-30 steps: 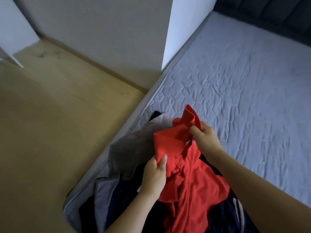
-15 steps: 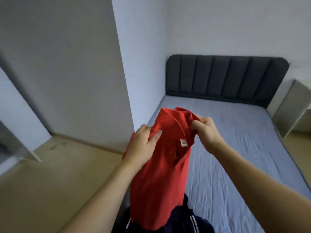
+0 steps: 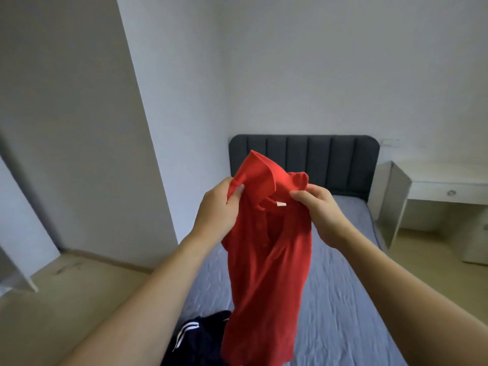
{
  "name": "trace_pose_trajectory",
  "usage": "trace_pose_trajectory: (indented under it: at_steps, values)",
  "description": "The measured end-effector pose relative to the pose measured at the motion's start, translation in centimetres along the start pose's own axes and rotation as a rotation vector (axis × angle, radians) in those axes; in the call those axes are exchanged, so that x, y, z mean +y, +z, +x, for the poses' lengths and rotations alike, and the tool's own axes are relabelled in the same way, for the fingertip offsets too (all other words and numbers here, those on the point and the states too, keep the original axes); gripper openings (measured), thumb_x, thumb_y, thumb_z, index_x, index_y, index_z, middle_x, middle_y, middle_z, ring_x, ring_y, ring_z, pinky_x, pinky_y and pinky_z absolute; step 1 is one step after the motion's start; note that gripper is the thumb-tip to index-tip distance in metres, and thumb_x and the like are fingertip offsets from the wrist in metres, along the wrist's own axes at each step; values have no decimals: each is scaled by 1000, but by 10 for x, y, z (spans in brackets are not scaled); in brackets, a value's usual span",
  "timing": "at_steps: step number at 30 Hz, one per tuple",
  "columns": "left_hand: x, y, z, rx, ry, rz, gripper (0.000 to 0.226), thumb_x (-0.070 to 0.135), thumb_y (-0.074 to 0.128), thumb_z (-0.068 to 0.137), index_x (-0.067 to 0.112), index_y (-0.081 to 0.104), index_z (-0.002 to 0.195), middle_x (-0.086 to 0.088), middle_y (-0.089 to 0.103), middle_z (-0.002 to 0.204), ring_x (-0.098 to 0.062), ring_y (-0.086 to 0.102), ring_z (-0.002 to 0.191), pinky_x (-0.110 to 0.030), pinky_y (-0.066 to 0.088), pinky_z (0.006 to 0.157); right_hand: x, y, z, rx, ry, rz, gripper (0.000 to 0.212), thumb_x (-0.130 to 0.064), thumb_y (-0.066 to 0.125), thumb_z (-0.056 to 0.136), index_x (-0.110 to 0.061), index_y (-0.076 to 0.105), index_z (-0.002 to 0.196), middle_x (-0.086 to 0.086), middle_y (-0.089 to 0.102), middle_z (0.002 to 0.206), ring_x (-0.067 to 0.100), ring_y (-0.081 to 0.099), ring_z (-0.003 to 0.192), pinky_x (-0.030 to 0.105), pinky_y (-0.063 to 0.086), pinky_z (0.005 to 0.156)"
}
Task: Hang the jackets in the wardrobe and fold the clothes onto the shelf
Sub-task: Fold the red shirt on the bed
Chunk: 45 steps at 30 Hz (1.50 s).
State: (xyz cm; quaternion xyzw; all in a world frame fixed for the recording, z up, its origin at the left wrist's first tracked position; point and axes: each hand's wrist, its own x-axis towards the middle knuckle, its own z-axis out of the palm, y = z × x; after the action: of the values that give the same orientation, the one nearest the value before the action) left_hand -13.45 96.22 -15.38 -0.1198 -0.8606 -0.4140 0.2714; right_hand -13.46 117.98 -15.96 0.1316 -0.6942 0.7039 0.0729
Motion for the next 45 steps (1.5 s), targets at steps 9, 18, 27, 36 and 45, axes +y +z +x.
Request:
trace_pose_trajectory:
  at_steps: [9, 18, 27, 36, 45]
  values:
    - [127, 135, -105, -3, 53, 612, 39, 56, 33, 98, 29, 59, 107, -1, 69, 83, -29, 65, 84, -36, 51, 67, 23, -205, -87, -24, 71, -311, 93, 10, 53, 74, -42, 20, 144, -5, 58, 87, 7, 54, 58, 22, 48, 53]
    - [202, 243, -151, 3, -258, 91, 24, 36, 51, 100, 19, 65, 92, -3, 71, 88, -25, 65, 89, -31, 43, 71, -1, -331, -124, -122, 43, -378, 41, 7, 58, 60, -14, 63, 94, 0, 64, 79, 12, 59, 70, 32, 51, 68]
    - [271, 323, -185, -289, -302, -30, 14, 36, 58, 96, 41, 65, 84, 28, 68, 78, 13, 61, 74, -10, 44, 68, 13, -453, -134, -311, 6, -844, 35, -32, 62, 61, -23, 47, 91, -6, 59, 80, 21, 59, 79, 37, 48, 69]
    - [326, 390, -213, -326, -593, -361, 15, 24, 57, 99, 20, 71, 103, 3, 76, 100, -13, 70, 93, -23, 54, 82, 18, -524, -119, -400, -160, -1343, 34, -44, 52, 80, -18, 35, 92, 0, 47, 83, 26, 44, 75, 35, 33, 65]
    - [233, 430, -192, -333, -869, -318, 27, 37, 56, 98, 18, 73, 108, 0, 75, 102, -18, 71, 97, -35, 54, 94, 120, -491, -39, -489, -364, -1412, 31, -40, 49, 82, -15, 36, 94, 11, 57, 105, 34, 53, 100, 38, 35, 78]
